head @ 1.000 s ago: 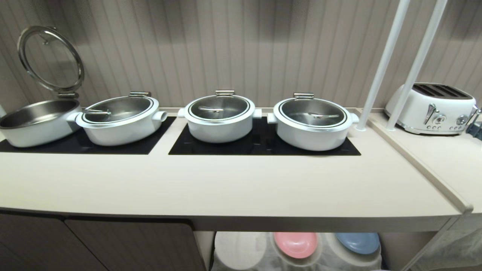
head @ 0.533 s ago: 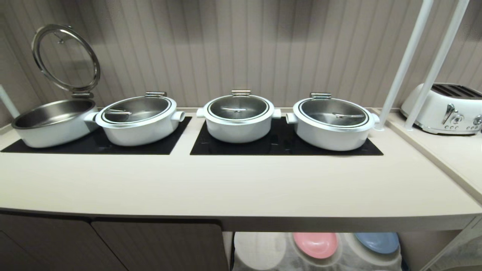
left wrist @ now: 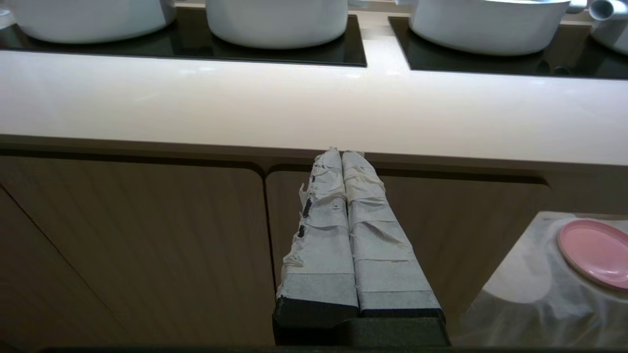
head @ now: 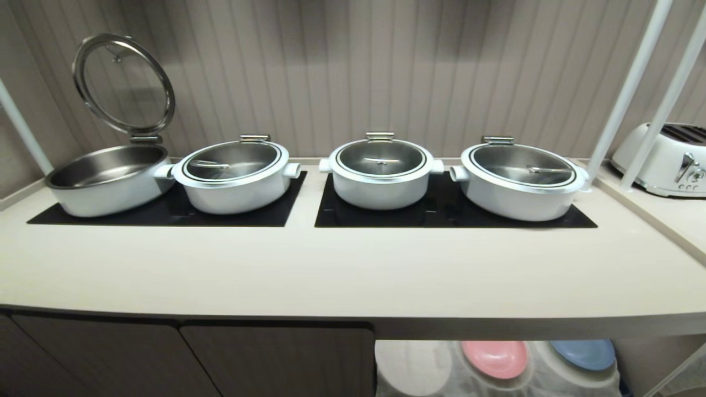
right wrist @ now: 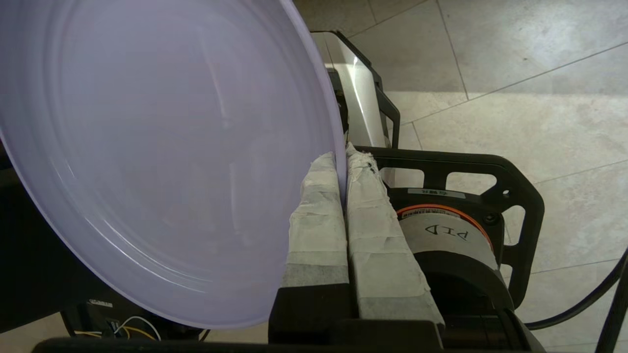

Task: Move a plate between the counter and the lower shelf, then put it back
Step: Put the plate in the cupboard

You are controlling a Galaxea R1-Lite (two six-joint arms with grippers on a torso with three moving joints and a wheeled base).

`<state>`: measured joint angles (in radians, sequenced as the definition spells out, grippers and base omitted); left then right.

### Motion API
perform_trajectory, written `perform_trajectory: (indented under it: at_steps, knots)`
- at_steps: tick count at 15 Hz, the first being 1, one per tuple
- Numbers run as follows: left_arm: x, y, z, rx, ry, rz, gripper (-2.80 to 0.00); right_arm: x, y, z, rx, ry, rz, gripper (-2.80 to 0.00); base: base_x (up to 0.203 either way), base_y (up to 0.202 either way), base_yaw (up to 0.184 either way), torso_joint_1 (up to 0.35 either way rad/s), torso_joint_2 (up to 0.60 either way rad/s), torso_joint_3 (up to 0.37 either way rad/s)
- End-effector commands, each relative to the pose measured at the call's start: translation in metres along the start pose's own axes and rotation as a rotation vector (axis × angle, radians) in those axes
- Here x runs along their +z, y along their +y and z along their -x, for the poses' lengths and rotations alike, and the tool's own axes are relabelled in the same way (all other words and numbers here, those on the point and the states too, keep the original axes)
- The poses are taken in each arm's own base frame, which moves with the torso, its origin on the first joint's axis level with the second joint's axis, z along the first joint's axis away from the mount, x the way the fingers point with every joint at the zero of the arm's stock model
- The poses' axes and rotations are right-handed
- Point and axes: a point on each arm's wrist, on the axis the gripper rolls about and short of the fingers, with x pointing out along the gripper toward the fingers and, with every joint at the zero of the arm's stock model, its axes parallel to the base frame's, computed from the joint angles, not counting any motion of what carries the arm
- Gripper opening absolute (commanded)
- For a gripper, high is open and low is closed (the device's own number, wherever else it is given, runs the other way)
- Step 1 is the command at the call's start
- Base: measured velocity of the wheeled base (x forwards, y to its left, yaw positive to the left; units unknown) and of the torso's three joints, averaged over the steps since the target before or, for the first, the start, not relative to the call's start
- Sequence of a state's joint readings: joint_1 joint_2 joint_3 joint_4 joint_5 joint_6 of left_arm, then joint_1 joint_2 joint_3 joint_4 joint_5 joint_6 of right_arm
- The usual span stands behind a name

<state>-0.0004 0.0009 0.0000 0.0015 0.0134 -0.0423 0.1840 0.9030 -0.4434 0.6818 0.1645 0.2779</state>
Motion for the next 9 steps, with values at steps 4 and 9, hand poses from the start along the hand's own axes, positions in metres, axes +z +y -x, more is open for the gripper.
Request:
perform_trajectory:
  at_steps: [4,9]
  knots:
    - [0.0000,0.0000,-0.0001,0.002,0.001,-0.001,-2.80,-0.0006,-0.0001,-0.0003,0.004,0.007,-0.002,-2.80,0.000,0.045,-0.002,0.001,0.00,0.001]
    - [0.0000,0.0000,-0.0001,0.001,0.001,-0.001,-2.80,-0.0008,-0.0001,-0.0002,0.004,0.006,-0.002,-2.80,0.000,0.000,0.000,0.000,0.00,0.000]
